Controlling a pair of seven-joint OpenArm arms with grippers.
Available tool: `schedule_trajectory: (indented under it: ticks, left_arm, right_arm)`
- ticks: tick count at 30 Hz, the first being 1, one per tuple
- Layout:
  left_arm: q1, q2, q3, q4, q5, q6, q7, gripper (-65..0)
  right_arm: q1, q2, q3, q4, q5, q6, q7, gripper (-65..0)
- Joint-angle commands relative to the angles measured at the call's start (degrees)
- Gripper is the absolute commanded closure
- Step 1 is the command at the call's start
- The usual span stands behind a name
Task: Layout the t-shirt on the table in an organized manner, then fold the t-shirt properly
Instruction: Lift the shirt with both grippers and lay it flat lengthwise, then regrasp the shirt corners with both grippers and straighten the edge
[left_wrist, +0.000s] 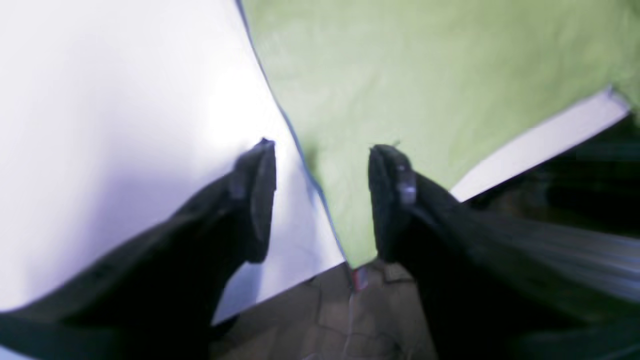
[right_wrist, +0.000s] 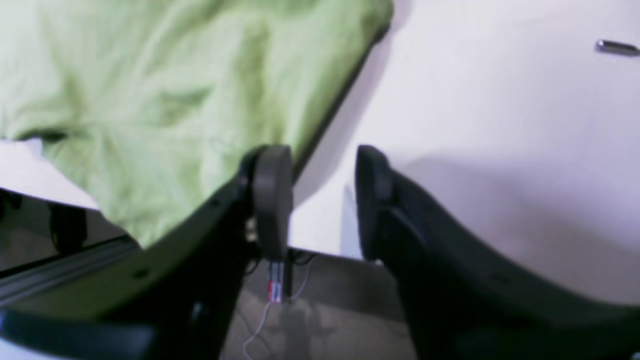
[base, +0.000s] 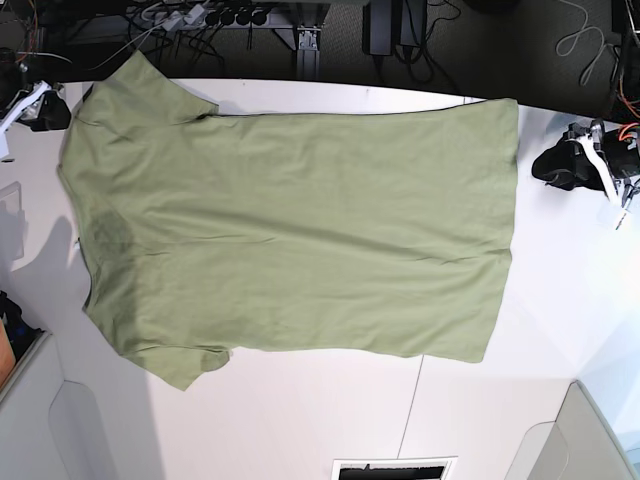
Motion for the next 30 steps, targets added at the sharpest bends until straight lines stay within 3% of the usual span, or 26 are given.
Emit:
schedule_trajectory:
  ticks: [1, 6, 9, 13, 25, 30]
  left_arm:
    - [0.9, -0.7, -1.9, 0.7, -1.2, -0.3, -0.6, -33.5]
    - [4.6, 1.7, -5.5, 0.5, -1.0, -0.3, -1.0, -33.6]
    - [4.6, 3.1, -5.5, -0.2, 0.2, -0.3, -1.1, -34.0]
    - [4.6, 4.6, -5.5, -2.6, 3.2, -0.3, -3.1, -41.7]
    - [8.2, 7.2, -4.2, -3.6, 3.4, -0.3, -3.3, -41.7]
    - [8.0, 8.2, 0.3, -3.6, 7.5, -0.3, -6.3, -41.7]
  right_arm:
    - [0.1, 1.5, 0.9, 0.9, 0.1, 0.3, 0.9, -24.3]
    - [-1.0, 2.4, 0.9, 0.8, -1.5, -0.7, 1.7, -34.8]
    - [-1.3, 2.4, 0.9, 0.7, -2.3, -0.7, 1.9, -34.8]
    - [-2.8, 2.4, 0.9, 0.5, -2.1, -0.7, 2.0, -34.8]
    - [-4.0, 1.5, 0.2, 0.5, -0.5, -0.7, 2.0, -34.7]
    - [-4.0, 0.7, -3.0, 0.5, -0.6, -0.7, 2.0, -34.7]
